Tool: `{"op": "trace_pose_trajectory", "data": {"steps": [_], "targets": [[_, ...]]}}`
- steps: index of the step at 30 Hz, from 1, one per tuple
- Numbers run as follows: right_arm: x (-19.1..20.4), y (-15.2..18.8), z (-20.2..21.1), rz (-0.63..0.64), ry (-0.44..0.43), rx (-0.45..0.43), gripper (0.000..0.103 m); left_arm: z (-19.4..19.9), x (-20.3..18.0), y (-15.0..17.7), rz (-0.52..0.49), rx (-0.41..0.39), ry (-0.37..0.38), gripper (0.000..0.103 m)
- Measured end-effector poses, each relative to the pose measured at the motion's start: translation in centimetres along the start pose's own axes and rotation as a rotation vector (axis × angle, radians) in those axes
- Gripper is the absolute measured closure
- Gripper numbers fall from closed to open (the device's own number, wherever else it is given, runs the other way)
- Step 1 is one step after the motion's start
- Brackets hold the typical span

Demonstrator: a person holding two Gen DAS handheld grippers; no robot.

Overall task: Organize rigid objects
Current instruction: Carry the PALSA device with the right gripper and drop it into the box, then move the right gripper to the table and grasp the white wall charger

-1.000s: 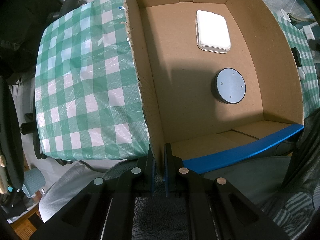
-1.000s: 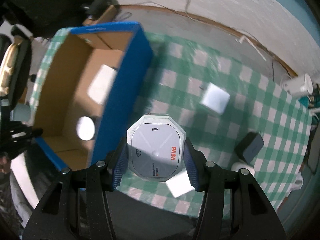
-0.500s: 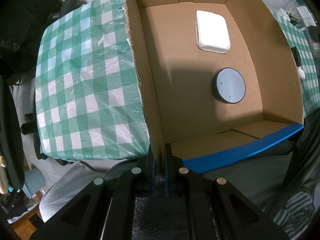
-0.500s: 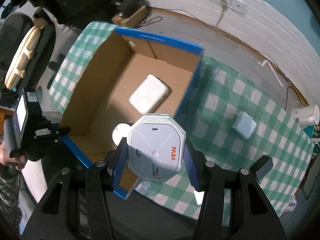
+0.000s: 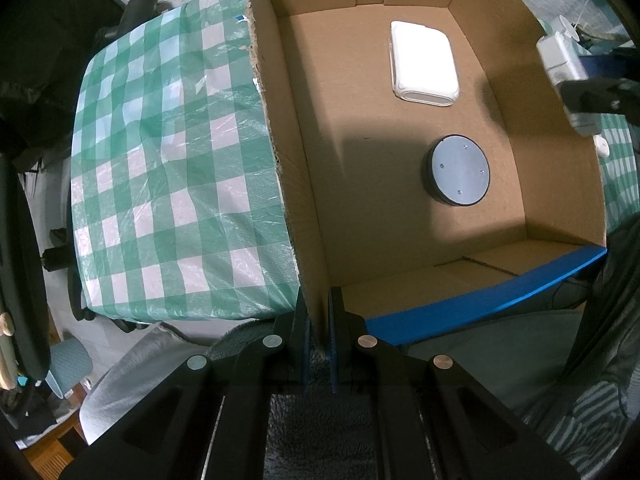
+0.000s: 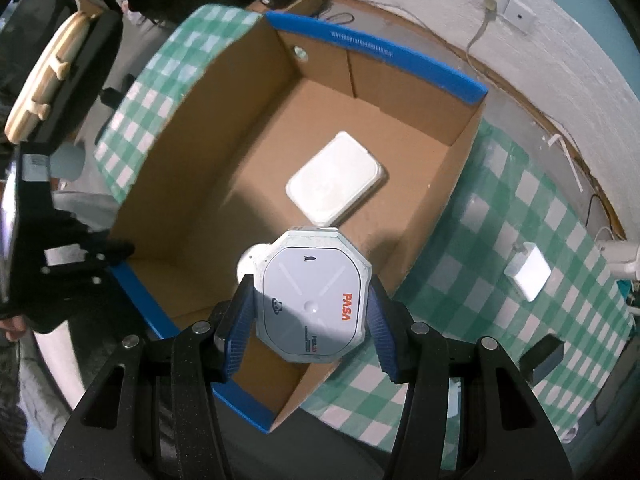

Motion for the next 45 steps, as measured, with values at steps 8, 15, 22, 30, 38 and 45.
{"op": "trace_pose_trajectory", "data": {"steps": [8,15,22,30,38,45], "targets": [[-0.6,0.3,-1.0,-0.007,0.002,0.011,0.051,0.1,-0.1,0.0,-0.004,0.002,-0.005,0.097],[-0.9,0.5,-0.8,-0.019,-0.007,-0.005,0.053,0.1,-0.1,0.0,-0.004,0.001,-0.011,0.097],[-0.6,0.8,0.6,-0.011,-0.001,-0.032,0.039,0.0,-0.1,0.0,0.000,0.001,-0.005,0.096],[-1.8,2.3,3.7,-0.052,-0.015,-0.087,0.032,0.0,-0.1,0.0,-0.001,-0.001,-0.006,0.096],[-6.7,6.2,5.2,-0.156,0.012,-0.084,0.026,0.1,-0.1,0.0,-0.001,-0.002,-0.006,0.096],[-13.0,11.4,1.0,-0.369,0.022,0.041,0.025,0.2,-0.1,-0.1,0.000,-0.003,-0.003,0.096]]}}
Point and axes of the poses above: each gripper's, at about its wrist camera, not at the fingertips, and z roughly against the way its jaws point, x to its left, y to its underside, the point moved 5 cm from there along -z, roughly the way its jaws point, and after that the axes turned 4 degrees about y, right-handed, at the moved point
